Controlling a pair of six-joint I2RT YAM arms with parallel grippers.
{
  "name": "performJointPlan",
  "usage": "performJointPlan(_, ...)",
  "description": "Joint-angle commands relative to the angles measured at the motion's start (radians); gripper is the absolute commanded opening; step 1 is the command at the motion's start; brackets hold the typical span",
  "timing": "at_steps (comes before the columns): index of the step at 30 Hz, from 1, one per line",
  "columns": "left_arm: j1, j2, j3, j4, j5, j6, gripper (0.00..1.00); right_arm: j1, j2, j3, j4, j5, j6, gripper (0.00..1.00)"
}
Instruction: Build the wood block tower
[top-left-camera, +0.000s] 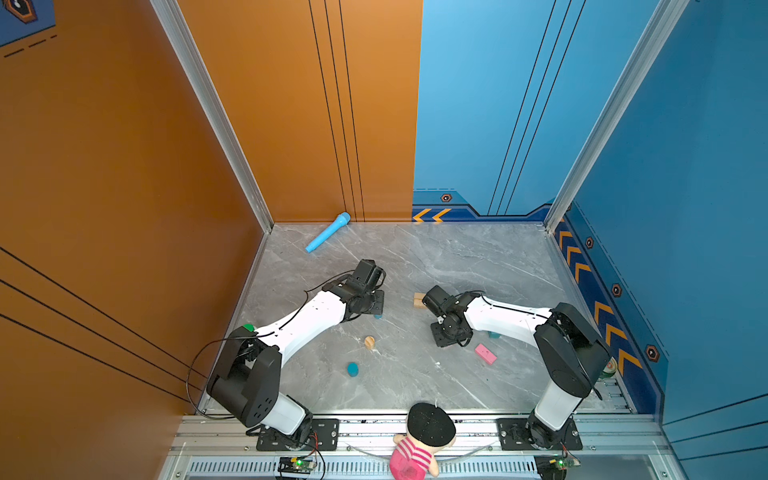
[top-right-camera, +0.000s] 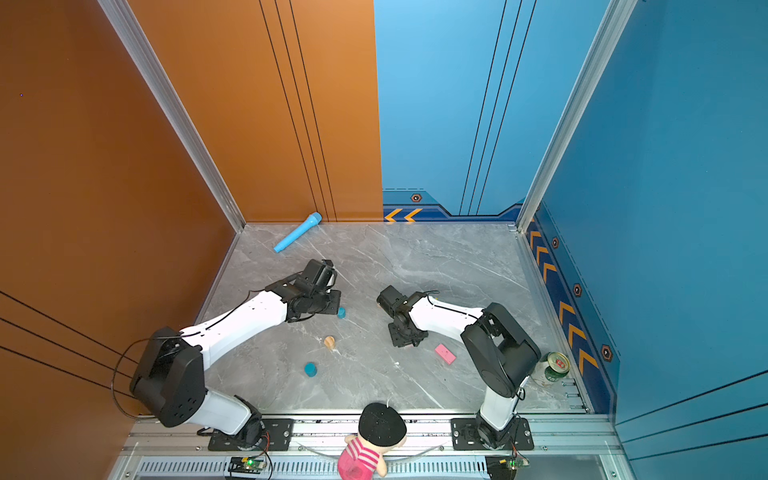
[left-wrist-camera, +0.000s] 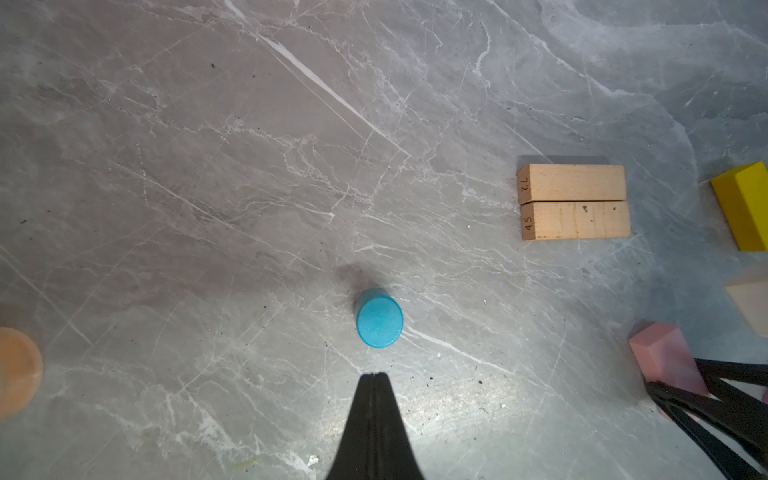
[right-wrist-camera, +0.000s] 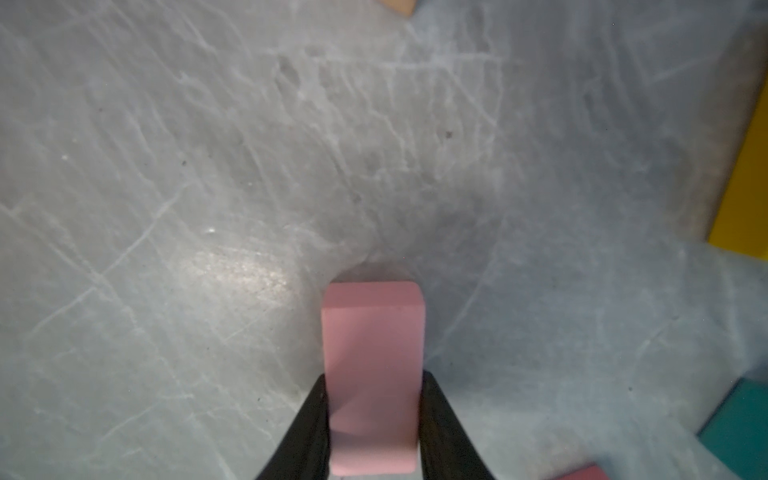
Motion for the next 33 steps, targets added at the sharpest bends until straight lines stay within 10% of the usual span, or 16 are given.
performJointPlan(1,0.006,0.009,0.034,-0.011,0.019,0.012,0.00,0.007,0.004,-0.012,-0.010,0.003,0.026,0.22)
performJointPlan(33,0.076,0.037,0.006,0.041,0.093,0.030,0.00,-0.088,0.219,0.509,-0.185,0.105,0.170,0.09)
